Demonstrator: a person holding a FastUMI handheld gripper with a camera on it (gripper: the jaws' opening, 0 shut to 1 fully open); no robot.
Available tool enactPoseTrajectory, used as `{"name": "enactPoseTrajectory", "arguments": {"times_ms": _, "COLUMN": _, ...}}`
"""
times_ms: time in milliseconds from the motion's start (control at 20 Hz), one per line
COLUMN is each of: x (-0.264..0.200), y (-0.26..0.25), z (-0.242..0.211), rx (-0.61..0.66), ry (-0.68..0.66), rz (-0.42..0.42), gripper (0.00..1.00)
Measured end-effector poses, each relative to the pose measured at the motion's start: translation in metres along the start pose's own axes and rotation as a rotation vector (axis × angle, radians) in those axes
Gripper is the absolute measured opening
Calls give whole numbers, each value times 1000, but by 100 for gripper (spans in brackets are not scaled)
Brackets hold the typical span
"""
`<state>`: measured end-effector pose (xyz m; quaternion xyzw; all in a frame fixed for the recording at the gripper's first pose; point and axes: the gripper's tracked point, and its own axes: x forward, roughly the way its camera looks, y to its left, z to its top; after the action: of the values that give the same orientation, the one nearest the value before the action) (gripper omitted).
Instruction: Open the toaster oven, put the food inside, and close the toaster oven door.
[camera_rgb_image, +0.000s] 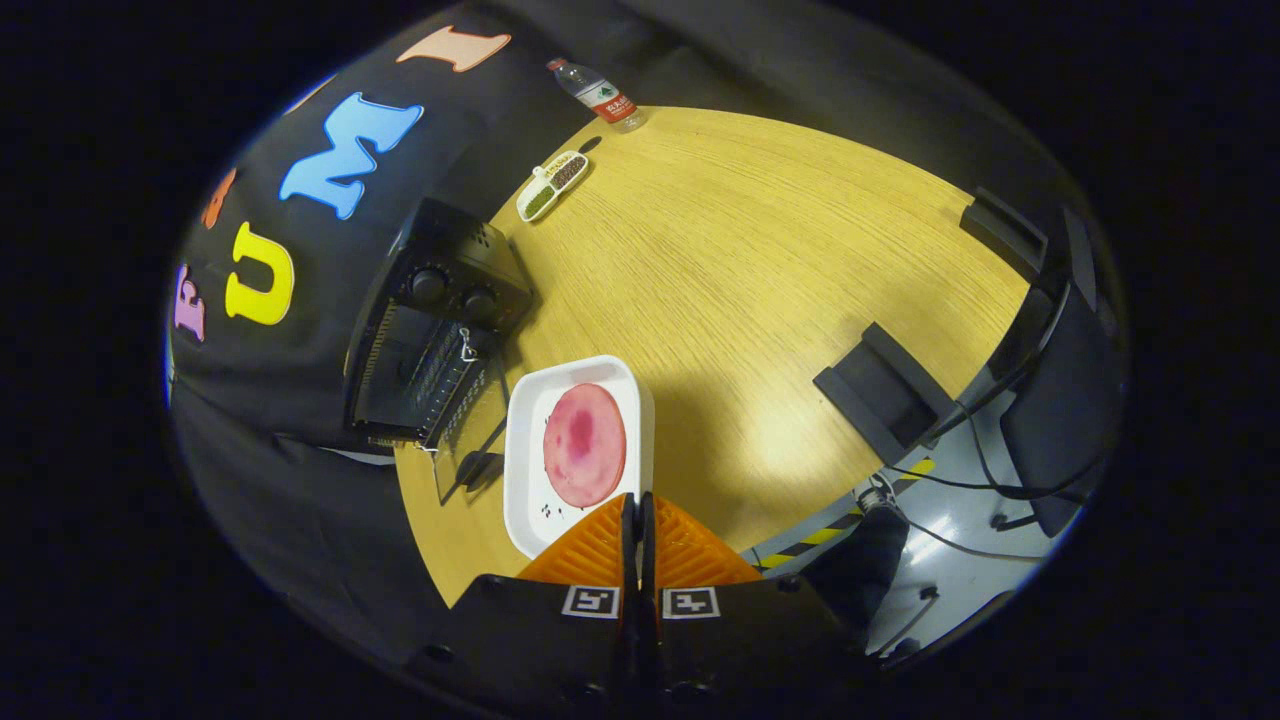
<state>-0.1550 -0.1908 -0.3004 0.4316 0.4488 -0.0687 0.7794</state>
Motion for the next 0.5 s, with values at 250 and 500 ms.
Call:
{"name": "enactPoseTrajectory", "arguments": {"times_ms": 250, "x": -11, "y": 47, "z": -18, "rx": 51, "ry": -22, "rz": 98, "gripper": 2}}
{"name": "enactPoseTrajectory", "arguments": {"times_ms": 500, "x": 4, "y": 98, "z": -24, "rx": 45, "ry": -17, "rz": 153, "gripper": 2}}
